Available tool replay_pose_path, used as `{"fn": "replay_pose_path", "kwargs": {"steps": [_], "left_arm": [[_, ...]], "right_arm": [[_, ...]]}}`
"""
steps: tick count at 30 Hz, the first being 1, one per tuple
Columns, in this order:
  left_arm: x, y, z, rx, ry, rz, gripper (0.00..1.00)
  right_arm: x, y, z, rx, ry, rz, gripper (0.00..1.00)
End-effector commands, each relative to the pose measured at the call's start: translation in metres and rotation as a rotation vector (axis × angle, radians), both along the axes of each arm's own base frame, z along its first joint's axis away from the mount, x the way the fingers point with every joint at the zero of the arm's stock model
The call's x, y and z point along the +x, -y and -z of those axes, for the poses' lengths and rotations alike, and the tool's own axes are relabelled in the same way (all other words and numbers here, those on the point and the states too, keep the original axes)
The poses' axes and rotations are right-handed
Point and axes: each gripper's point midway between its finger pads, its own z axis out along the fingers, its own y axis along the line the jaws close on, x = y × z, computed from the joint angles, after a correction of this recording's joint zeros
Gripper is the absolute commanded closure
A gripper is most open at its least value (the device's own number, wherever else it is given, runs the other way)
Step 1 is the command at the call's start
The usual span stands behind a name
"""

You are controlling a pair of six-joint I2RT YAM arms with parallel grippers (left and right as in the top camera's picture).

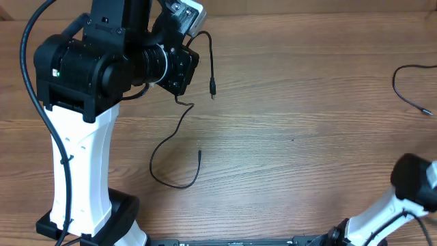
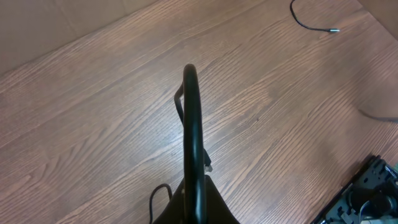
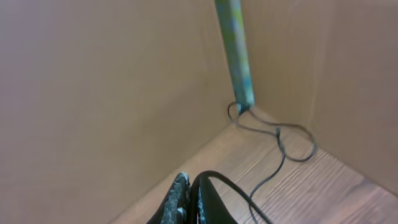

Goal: Untangle cables

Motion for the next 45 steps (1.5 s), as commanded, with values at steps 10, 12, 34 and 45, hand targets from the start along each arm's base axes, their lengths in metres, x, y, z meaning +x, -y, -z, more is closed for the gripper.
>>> {"fn": "replay_pose_path", "kwargs": {"steps": [10,12,34,45], "left_arm": [[0.005,0.003,0.015,0.031,-0.034,0.018,0.96],[0.006,0.003,0.017,0.032,-0.040,0.018,0.96],[0.007,0.005,0.022,0.007,-0.089,-0.025,0.96],[0.007,0.005,0.022,0.008,-0.089,-0.026,0.96]], "right_arm": [[-0.073,0.047,-0.069,-0.158,0.141,0.145,0.96],[-0.094,0.063,-0.074,-0.167,0.147,0.200,0.96],[-0.084,0.113,-0.146,-0.401,0.437,0.083,0.96],[-0.071,0.179,0.008,-0.103,0.028,0.252,0.96]]}}
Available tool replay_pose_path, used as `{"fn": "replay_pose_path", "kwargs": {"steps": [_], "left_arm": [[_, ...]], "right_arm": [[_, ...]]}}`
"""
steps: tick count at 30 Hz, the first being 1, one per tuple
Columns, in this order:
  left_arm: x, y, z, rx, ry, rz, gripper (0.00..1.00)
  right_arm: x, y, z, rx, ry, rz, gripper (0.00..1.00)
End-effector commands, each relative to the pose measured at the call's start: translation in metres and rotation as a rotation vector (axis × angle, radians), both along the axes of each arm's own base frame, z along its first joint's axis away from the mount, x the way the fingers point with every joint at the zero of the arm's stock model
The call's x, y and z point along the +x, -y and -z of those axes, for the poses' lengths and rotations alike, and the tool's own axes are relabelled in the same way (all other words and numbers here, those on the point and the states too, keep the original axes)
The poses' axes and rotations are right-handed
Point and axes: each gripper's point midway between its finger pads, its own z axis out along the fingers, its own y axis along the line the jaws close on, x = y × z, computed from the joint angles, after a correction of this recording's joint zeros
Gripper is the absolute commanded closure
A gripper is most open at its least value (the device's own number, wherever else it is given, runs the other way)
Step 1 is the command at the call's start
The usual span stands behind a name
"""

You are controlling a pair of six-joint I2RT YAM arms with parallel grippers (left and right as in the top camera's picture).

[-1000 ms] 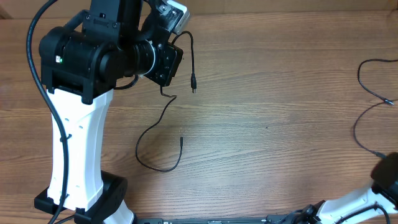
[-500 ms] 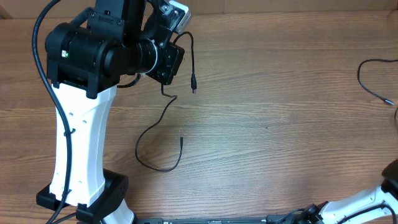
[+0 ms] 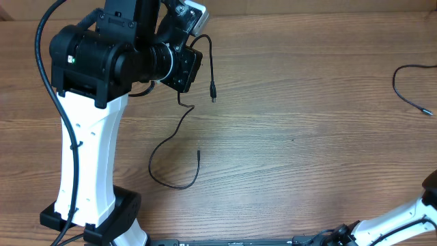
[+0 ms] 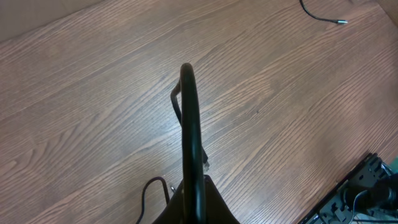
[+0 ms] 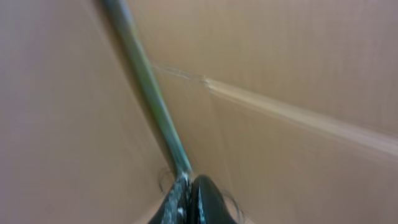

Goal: Untangle cables

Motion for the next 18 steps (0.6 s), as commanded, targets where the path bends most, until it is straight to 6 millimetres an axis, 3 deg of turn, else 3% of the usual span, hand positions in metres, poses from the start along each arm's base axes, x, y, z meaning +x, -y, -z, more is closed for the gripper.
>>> {"fn": "replay_pose_path", "kwargs": {"steps": [1,4,11,18], "left_arm": [[-0.001,0.003,0.001,-0.003,-0.008,0.001,0.96],[-0.001,0.003,0.001,-0.003,-0.008,0.001,0.96],[-0.001,0.003,0.001,-0.003,-0.008,0.001,0.96],[-0.001,0.003,0.001,-0.003,-0.008,0.001,0.96]], "right_arm": [[-0.002,0.032,0.055,0.150,-0.071,0.133,0.96],[-0.013,0.038,0.086,0.296,-0.084,0.238,0.96],[-0.037,0.052,0.132,0.523,-0.074,0.368,0.96],[-0.020,0.077,0.215,0.644,-0.194,0.394,0.96]]}}
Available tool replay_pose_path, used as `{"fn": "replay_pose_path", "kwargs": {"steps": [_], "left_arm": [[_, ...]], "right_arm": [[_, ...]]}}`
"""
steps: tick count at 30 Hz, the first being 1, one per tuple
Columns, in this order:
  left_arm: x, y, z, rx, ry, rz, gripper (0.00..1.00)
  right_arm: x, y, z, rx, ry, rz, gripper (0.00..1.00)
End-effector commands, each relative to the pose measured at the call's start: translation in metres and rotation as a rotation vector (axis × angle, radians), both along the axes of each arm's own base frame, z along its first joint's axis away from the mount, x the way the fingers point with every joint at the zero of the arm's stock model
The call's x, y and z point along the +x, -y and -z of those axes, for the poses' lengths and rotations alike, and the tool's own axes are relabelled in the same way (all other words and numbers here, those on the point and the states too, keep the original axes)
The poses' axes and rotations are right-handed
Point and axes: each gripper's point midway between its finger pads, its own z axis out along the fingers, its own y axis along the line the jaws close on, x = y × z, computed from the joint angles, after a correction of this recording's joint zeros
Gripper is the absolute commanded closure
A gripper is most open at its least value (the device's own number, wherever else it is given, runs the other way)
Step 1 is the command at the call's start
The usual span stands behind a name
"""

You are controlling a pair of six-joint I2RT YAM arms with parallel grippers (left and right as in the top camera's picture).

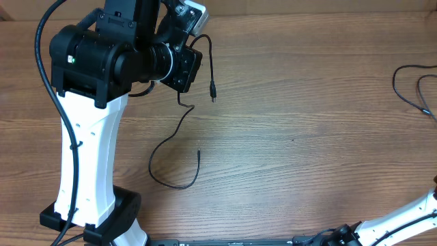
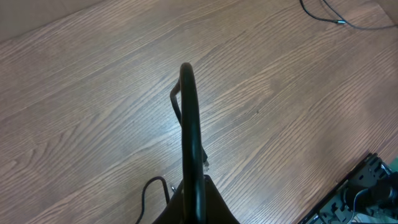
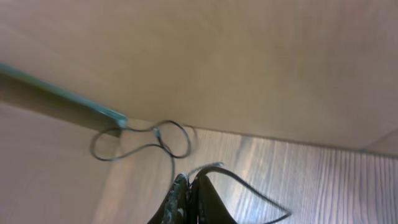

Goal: Untangle cables

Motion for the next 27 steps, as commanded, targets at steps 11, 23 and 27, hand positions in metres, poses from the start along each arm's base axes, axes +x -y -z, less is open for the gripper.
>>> {"fn": "replay_pose_path", "kwargs": {"steps": [11,23,27], "left_arm": [[-0.011,0.021,0.001,-0.011,-0.013,0.052,0.96],[-0.013,0.024,0.002,0.016,-0.002,0.057,0.96],[-0.012,0.022,0.003,0.030,0.008,0.057,0.96]], "right_arm": [[0.076,-0.002,0.181,0.228,-0.162,-0.084,0.96],[0.113,-0.034,0.227,0.244,-0.182,-0.172,0.43],[0.115,-0.044,0.195,0.243,-0.142,-0.202,0.25]]}}
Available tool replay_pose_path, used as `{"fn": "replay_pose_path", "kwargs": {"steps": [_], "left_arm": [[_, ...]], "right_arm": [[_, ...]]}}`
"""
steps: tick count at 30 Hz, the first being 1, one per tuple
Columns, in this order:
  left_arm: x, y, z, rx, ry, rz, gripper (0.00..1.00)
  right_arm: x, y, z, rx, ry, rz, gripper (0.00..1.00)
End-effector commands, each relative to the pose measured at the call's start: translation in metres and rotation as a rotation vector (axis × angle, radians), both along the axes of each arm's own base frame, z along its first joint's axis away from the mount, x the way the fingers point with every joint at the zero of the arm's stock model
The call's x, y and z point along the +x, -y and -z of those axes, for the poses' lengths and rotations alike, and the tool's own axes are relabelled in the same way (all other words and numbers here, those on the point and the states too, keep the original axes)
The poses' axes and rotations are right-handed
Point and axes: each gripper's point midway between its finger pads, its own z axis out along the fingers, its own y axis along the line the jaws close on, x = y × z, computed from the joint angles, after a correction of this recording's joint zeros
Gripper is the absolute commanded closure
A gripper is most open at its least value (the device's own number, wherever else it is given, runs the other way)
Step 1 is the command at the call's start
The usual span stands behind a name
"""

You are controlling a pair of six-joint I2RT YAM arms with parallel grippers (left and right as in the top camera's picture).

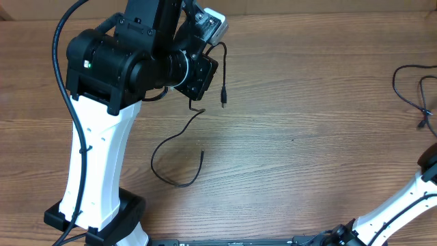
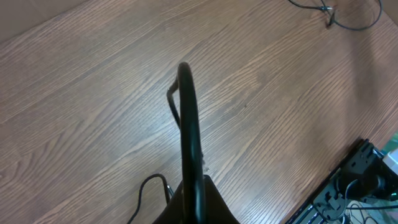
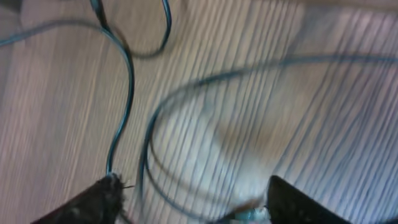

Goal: Untangle cables

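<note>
My left gripper (image 2: 193, 190) is shut on a thin black cable (image 2: 187, 118) and holds it above the table's upper left. In the overhead view one plug end (image 1: 223, 102) dangles, while the rest drops to a loop (image 1: 171, 164) lying on the wood. A second black cable (image 1: 410, 85) lies coiled at the table's far right edge, also visible in the left wrist view (image 2: 339, 15). My right gripper (image 3: 193, 193) is open wide just above that cable (image 3: 127, 81), nothing between its fingers; this view is blurred.
The left arm's white column and black base (image 1: 95, 171) stand at the left. The right arm's white link (image 1: 396, 208) crosses the bottom right corner. Wood table (image 1: 307, 137) runs between the two cables; a black rail lies along the front edge.
My right gripper was shut on the second cable; now it is open and the cable lies on the table at the right edge. The left arm has shifted slightly right with its cable.
My left gripper has held the first cable lifted throughout. The right gripper, shut on the second cable's end, faced cardboard walls off the table's right, then looked down over the table edge, and now stands open over the dropped cable.
</note>
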Motion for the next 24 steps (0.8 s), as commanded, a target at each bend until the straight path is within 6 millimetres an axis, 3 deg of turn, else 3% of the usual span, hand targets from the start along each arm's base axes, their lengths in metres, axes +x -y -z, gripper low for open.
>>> {"fn": "replay_pose_path", "kwargs": {"steps": [1,5,6,10,13,17,20,24], "left_arm": [[0.004,-0.005,0.003,0.028,0.008,-0.023,0.96],[0.006,-0.008,0.003,0.043,0.016,-0.035,0.96],[0.006,-0.008,0.003,0.046,0.017,-0.037,0.96],[0.010,-0.014,0.004,0.077,0.033,-0.064,0.96],[0.019,-0.020,0.002,0.095,0.064,-0.105,0.96],[0.034,-0.015,-0.012,0.044,0.128,-0.143,0.96],[0.052,-0.006,-0.032,-0.048,0.198,-0.197,0.96],[0.076,0.005,-0.070,-0.184,0.326,-0.246,0.96]], "right_arm": [[0.005,-0.001,-0.064,-0.066,0.098,-0.014,0.25],[0.001,-0.013,-0.131,-0.148,0.184,-0.047,0.18],[0.005,-0.030,-0.160,-0.168,0.243,-0.131,0.18],[0.010,-0.084,-0.208,-0.162,0.327,-0.272,0.24],[0.025,-0.144,-0.232,-0.160,0.369,-0.442,0.27],[0.047,-0.247,-0.252,-0.141,0.419,-0.739,0.28],[0.056,-0.319,-0.264,-0.172,0.440,-0.940,0.28],[0.051,-0.388,-0.281,-0.226,0.479,-1.136,0.28]]}}
